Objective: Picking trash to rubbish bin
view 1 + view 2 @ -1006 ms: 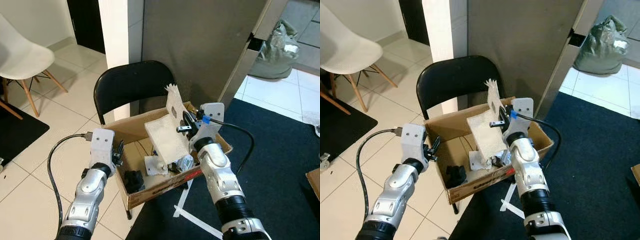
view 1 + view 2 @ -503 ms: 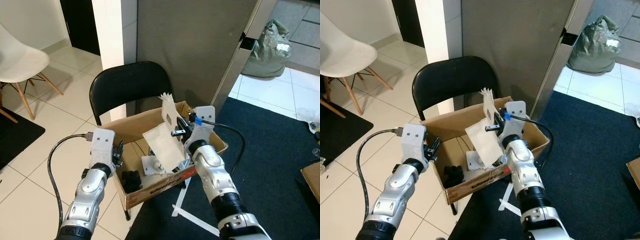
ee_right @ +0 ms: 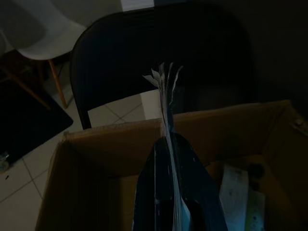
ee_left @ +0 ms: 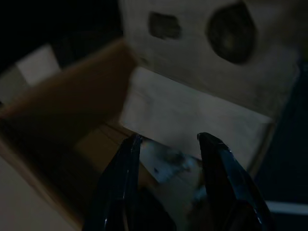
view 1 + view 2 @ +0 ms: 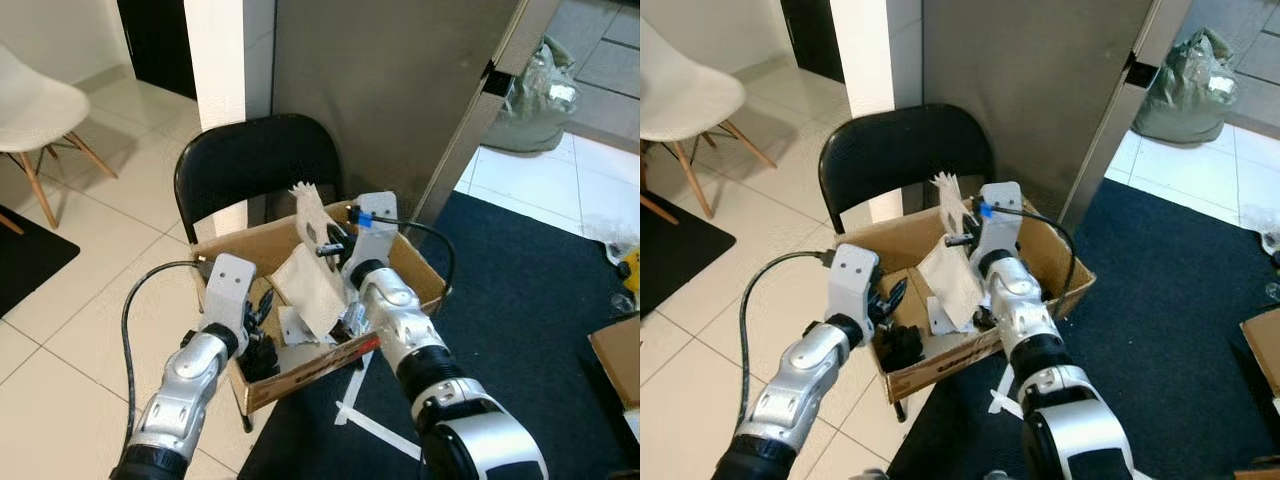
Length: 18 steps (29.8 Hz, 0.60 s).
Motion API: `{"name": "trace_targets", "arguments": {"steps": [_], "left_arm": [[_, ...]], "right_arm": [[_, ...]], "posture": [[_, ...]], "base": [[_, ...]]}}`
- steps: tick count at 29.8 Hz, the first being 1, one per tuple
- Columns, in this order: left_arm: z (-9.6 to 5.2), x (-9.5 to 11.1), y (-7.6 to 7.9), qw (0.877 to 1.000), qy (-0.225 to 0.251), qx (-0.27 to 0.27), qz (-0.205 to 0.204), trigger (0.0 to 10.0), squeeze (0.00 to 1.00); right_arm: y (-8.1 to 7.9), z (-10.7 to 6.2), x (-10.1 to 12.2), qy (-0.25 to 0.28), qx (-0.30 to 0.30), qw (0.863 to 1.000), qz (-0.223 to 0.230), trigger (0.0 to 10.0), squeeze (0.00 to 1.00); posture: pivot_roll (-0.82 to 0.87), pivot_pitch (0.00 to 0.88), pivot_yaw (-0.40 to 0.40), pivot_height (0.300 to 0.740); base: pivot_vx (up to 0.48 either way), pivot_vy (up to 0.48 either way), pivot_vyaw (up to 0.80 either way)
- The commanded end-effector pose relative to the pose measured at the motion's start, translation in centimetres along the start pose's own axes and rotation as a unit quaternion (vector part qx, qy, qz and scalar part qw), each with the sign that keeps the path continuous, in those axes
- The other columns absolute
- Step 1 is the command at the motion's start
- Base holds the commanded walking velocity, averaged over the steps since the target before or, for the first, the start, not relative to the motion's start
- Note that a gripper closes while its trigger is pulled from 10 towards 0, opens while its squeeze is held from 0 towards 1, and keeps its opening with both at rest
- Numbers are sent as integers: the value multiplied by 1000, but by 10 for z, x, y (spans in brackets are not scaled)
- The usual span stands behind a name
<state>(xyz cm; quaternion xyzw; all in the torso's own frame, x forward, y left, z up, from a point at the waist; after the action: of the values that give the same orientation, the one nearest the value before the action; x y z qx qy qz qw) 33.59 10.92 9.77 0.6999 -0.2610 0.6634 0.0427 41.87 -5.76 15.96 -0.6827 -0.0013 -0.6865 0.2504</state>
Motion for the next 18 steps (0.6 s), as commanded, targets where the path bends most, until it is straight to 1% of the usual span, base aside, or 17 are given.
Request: {"name": "trace_targets", "arguments": {"steps": [1, 5, 11, 14, 18], "left_arm": [[-5, -4, 6, 1000, -9, -24, -2, 10000, 0], [-12, -5, 3, 999, -11, -32, 13, 10000, 0], [-14, 2, -5, 999, -6, -30, 42, 10000, 0], [-14, 4, -8, 999, -6, -29, 44, 10000, 0], [-15, 5, -8, 999, -8, -30, 43, 10000, 0]], "right_arm": [[1, 2, -1, 0, -6, 1000, 1, 10000, 0], [-4, 6, 1, 1, -6, 1000, 6, 10000, 0], [-5, 9, 4, 4, -6, 1000, 13, 10000, 0], [-1, 9, 3, 2, -19, 1000, 10, 10000, 0], [1, 10, 2, 0, -25, 1000, 4, 10000, 0]], "posture": [[38, 238, -95, 740], [38, 249, -100, 740], [40, 258, -103, 740], [41, 259, -104, 740], [43, 259, -105, 740]], "base": [[0, 0, 0], [0, 0, 0], [0, 0, 0], [0, 0, 0], [0, 0, 0]]}}
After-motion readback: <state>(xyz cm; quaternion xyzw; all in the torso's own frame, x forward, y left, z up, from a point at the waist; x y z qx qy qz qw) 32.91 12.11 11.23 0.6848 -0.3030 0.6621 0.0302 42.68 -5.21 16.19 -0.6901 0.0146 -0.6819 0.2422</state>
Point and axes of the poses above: a point about 5 cm out from each wrist's last joint towards the gripper, its own z axis pointing out of the wrist towards the gripper, its own x axis along the axis of the wrist's last joint, y = z × x, the point moved 4 cm from there along z, pointing out of the wrist towards the gripper, and after that the axes turned 13 degrees about z, right-handed, at the moved point
